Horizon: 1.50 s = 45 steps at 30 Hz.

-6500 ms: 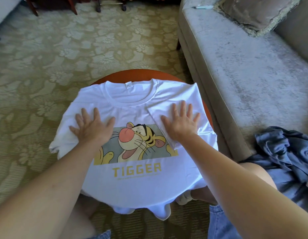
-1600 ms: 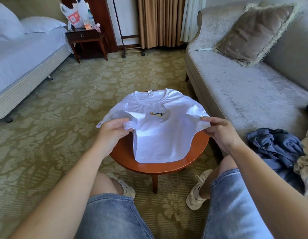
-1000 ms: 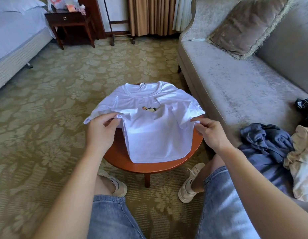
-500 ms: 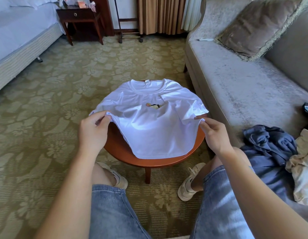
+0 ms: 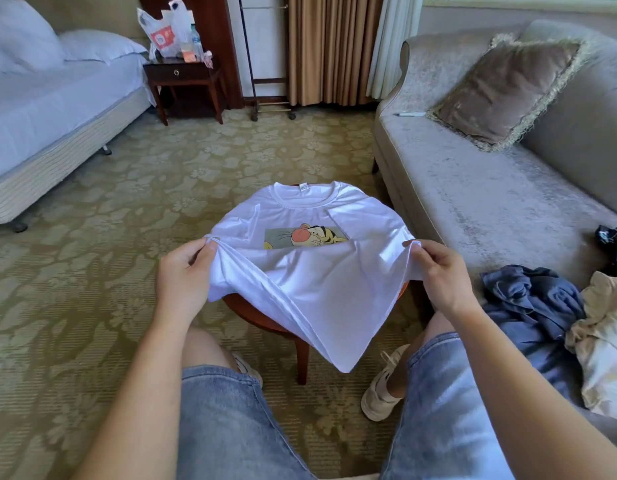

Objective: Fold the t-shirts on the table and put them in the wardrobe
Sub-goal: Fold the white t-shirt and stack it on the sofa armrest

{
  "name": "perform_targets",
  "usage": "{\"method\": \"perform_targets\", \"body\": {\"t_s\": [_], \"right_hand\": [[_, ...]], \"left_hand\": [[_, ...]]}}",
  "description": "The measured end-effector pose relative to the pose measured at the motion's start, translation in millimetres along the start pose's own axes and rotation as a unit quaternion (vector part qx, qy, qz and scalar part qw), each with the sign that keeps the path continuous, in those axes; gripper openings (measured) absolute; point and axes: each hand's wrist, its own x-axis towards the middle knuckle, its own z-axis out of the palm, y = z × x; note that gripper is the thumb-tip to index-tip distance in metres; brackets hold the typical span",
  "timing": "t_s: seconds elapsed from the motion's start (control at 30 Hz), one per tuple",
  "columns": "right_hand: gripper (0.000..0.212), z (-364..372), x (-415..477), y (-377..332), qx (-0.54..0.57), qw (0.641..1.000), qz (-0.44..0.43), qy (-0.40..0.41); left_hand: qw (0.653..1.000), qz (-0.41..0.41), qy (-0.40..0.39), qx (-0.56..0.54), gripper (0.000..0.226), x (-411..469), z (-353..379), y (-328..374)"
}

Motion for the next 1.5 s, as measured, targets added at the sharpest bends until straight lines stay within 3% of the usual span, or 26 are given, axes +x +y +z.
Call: {"method": "perform_targets", "body": {"t_s": [0.2,0.43,0.67,0.77,1.0,1.17,1.3,1.4,1.5], "right_hand": [[0.02,-22,-15,-13,0.023,0.999,0.023,0.013],[0.024,-42,-34,-26,0.033,0.999,0.024,0.02],[0.023,-63,-39,-31,0.019,0.999,0.043,0.013],[0.025,-62,-28,-34,0.011,0.998,0.051,0.036],[0.029,-43,55,-20,-0.032,0.982,0.102,0.158],[0.019,-15,142,-3,-0.071,0.963,0.14,0.217],[0.026,13,205,12,-0.106,0.959,0.151,0.216],[0.03,31,244,24,-0.144,0.954,0.141,0.222],[0.031,45,279,37,-0.169,0.948,0.142,0.231]], "left_hand": [[0.999,-0.007,0.034,-0.019,0.017,-10,-15,18],[0.999,0.001,0.03,-0.023,0.019,-31,-31,35],[0.999,-0.025,-0.025,-0.016,0.016,-35,-34,39],[0.999,-0.042,-0.006,-0.009,0.015,-20,-32,32],[0.978,-0.137,0.153,-0.021,0.026,46,-21,7],[0.947,-0.227,0.194,-0.12,0.024,119,1,-17],[0.938,-0.25,0.208,-0.118,0.011,171,24,-35],[0.932,-0.274,0.218,-0.09,0.035,208,40,-58],[0.934,-0.274,0.224,-0.056,0.039,241,52,-83]]}}
